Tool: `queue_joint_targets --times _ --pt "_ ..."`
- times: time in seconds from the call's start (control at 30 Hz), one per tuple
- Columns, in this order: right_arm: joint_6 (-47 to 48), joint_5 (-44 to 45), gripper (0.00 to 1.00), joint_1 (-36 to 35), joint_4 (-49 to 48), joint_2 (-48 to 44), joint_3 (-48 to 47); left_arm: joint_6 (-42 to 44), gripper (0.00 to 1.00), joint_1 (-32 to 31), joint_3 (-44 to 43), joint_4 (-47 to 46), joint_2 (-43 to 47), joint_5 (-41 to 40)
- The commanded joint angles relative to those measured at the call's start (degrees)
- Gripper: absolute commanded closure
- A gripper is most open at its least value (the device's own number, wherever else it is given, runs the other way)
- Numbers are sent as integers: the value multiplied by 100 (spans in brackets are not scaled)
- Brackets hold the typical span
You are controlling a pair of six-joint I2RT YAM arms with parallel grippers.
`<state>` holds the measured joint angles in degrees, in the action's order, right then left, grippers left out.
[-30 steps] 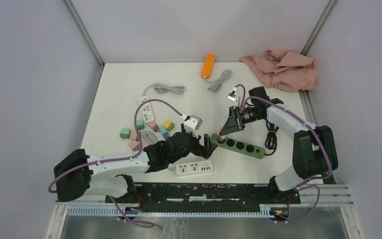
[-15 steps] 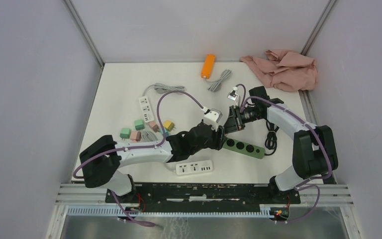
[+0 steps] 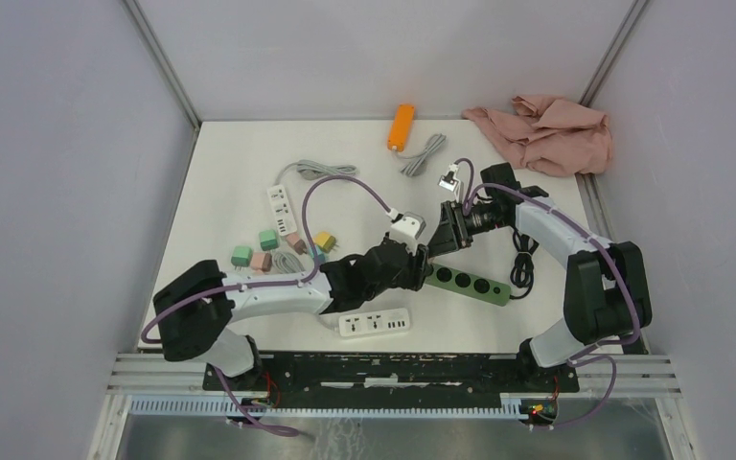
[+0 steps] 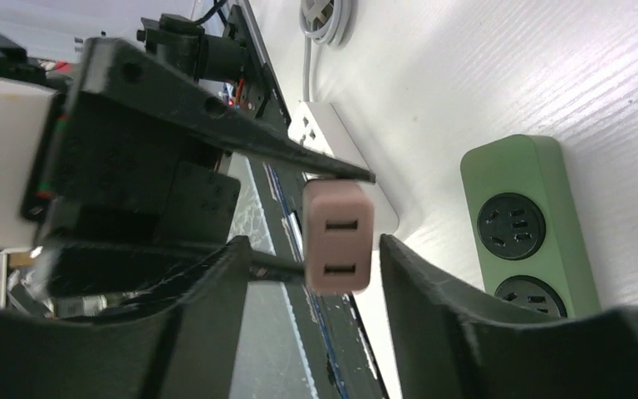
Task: Pull the plug off the socket
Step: Place the plug at the center of the board.
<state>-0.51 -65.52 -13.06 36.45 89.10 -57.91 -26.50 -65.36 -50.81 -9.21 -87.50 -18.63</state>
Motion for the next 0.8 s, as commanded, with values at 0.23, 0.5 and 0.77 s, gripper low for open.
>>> queue_joint_targets --times 0.23,0.5,0.77 --pt "730 -43 27 -3 280 -334 -398 -306 97 459 1410 -165 1201 -533" --pt "768 6 27 23 311 -350 -401 -1070 97 2272 2505 214 2795 -147" --pt "775 28 27 16 323 -330 -391 -1328 97 4259 2816 521 3468 588"
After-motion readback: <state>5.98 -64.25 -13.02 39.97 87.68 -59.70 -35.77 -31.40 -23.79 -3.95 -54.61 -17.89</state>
